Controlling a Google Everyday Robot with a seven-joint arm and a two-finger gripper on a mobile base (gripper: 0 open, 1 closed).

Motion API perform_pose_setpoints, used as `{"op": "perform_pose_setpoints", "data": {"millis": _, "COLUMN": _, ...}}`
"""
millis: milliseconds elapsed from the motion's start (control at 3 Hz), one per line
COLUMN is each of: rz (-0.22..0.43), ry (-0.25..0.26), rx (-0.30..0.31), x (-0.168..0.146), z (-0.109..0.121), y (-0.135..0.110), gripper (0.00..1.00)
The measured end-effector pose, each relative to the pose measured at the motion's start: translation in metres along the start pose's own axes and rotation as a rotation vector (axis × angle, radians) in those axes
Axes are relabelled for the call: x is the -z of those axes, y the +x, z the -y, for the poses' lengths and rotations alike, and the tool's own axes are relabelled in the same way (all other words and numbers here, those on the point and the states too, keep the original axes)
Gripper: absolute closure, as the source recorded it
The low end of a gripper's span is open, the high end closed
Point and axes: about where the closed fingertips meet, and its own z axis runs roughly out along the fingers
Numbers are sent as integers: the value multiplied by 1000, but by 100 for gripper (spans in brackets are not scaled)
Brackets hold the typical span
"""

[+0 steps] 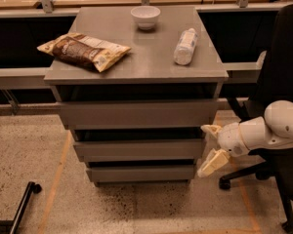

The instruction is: Open bottom drawer

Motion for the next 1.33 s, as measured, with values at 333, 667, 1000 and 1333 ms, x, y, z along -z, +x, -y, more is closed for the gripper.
{"op": "perform_pose_setpoints", "data": {"millis": 333, "rz": 18, "ry": -5, "rx": 5, "x": -4, "z": -2, "y": -1, "gripper": 0}}
{"op": "perform_pose_setpoints", "data": {"millis": 667, "rz": 0, "ry": -5, "rx": -64, "x": -31, "z": -4, "y": 35, "gripper": 0}}
{"op": "perform_pose_setpoints", "data": {"millis": 1000, "rz": -14, "ry": -8, "rx": -134, "x": -59, "z": -1, "y": 74, "gripper": 0}}
{"op": "perform_pose_setpoints", "data": {"millis": 1333, "rz": -16, "ry": -18, "rx": -202, "x": -82, "z": 6, "y": 110, "gripper": 0}}
